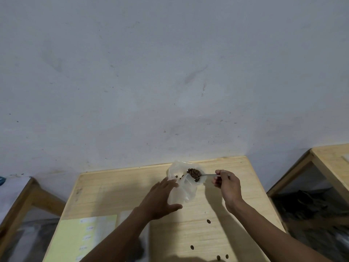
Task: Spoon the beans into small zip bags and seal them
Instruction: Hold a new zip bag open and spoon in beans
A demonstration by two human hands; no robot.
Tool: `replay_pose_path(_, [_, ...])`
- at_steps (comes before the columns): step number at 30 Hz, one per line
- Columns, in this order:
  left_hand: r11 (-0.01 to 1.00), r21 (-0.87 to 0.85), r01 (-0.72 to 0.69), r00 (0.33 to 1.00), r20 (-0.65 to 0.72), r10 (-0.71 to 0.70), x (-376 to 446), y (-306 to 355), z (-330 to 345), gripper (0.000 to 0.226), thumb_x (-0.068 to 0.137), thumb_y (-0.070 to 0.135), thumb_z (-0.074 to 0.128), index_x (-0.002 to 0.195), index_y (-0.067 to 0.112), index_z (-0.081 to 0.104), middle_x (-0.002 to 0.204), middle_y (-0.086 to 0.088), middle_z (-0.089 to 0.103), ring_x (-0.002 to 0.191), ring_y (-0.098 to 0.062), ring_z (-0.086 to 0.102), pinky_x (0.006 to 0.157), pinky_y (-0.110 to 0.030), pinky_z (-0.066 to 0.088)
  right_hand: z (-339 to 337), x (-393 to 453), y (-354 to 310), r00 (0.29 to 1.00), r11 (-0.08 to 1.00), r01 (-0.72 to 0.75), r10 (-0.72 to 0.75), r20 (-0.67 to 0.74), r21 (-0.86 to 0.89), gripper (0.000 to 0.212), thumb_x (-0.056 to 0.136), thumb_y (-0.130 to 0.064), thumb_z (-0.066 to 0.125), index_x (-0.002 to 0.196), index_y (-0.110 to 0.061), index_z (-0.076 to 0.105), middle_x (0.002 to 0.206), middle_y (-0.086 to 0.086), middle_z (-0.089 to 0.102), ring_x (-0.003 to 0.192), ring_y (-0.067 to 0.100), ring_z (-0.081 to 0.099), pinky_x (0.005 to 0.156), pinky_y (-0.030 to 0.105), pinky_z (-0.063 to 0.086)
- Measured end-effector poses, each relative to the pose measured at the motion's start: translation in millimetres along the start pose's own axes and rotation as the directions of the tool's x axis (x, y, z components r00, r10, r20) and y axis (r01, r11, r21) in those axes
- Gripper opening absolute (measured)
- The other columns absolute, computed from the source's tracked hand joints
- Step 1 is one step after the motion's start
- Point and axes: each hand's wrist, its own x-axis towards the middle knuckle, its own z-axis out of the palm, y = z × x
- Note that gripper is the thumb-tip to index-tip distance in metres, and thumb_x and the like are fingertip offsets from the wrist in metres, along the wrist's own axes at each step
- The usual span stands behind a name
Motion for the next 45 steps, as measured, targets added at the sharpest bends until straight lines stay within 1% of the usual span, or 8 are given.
replay_pose_path(4, [0.993,-0.042,0.107,0.992,-0.063,-0.109,-1,-4,3,0.076,0.077,0.071,0.06,0.139,0.031,0.041,0.143,0.011,0.049,0.125,-0.012,0.047,0.107,-0.034,0.039,0,-2,-14,0.999,0.999,0.052,-0.052,-0.005,-0.015,0.025,0.101,-0.011,0.041,0.09,-0.007,0.063,0.073,0.01,0.059,0.07,0.025,0.057,0.073,0.035,0.05])
replay_pose_path(13, [0.977,-0.09,0.192,0.97,-0.133,-0.202,5,-1,-1,0.077,0.078,0.069,0.061,0.141,0.03,0.04,0.144,0.009,0.048,0.128,-0.014,0.045,0.108,-0.035,0.035,8,-16,-53,0.975,0.976,0.213,-0.21,0.076,-0.036,0.026,0.101,-0.011,0.041,0.086,-0.008,0.062,0.073,0.008,0.058,0.062,0.02,0.055,0.062,0.026,0.045])
replay_pose_path(22, [0.977,-0.109,0.182,0.964,-0.176,-0.2,7,3,-2,0.077,0.077,0.066,0.064,0.14,0.03,0.04,0.143,0.009,0.048,0.127,-0.014,0.045,0.107,-0.034,0.035,10,-25,-51,0.933,0.913,0.343,-0.304,0.191,-0.221,0.027,0.101,-0.021,0.044,0.086,-0.015,0.065,0.076,0.002,0.064,0.067,0.015,0.062,0.071,0.038,0.049])
replay_pose_path(25, [0.978,-0.105,0.18,0.963,-0.182,-0.197,7,5,-2,0.077,0.076,0.066,0.065,0.14,0.029,0.041,0.141,0.009,0.05,0.125,-0.014,0.047,0.105,-0.034,0.036,11,-30,-53,0.913,0.884,0.389,-0.332,0.237,-0.26,0.027,0.103,-0.024,0.043,0.087,-0.017,0.064,0.079,0.0,0.064,0.067,0.01,0.062,0.073,0.035,0.05])
replay_pose_path(31, [0.98,-0.099,0.17,0.963,-0.192,-0.187,8,4,-1,0.078,0.074,0.068,0.065,0.139,0.03,0.043,0.139,0.01,0.053,0.122,-0.014,0.05,0.103,-0.034,0.04,12,-38,-57,0.853,0.799,0.504,-0.398,0.339,-0.328,0.024,0.103,-0.024,0.044,0.089,-0.022,0.064,0.082,-0.005,0.066,0.073,0.004,0.063,0.069,0.021,0.048])
replay_pose_path(38, [0.986,-0.071,0.152,0.96,-0.226,-0.165,9,5,-2,0.073,0.074,0.068,0.064,0.134,0.028,0.05,0.134,0.009,0.058,0.117,-0.014,0.054,0.099,-0.033,0.042,12,-39,-54,0.704,0.613,0.702,-0.52,0.484,-0.363,0.02,0.103,-0.02,0.045,0.094,-0.025,0.062,0.094,-0.008,0.064,0.084,0.008,0.061,0.072,0.016,0.043])
replay_pose_path(42, [0.983,-0.052,0.176,0.964,-0.191,-0.182,6,2,-1,0.075,0.073,0.071,0.064,0.132,0.028,0.05,0.133,0.01,0.057,0.119,-0.013,0.052,0.1,-0.032,0.039,10,-34,-56,0.725,0.651,0.685,-0.566,0.392,-0.327,0.022,0.103,-0.02,0.045,0.093,-0.027,0.063,0.094,-0.011,0.064,0.084,0.01,0.062,0.071,0.014,0.043])
replay_pose_path(45, [0.983,-0.042,0.181,0.972,-0.143,-0.185,4,-2,-2,0.075,0.068,0.074,0.063,0.128,0.03,0.051,0.129,0.013,0.057,0.115,-0.01,0.052,0.099,-0.031,0.04,6,-23,-49,0.775,0.706,0.632,-0.571,0.271,-0.319,0.021,0.103,-0.024,0.044,0.095,-0.032,0.062,0.098,-0.008,0.066,0.087,0.01,0.064,0.074,0.022,0.048])
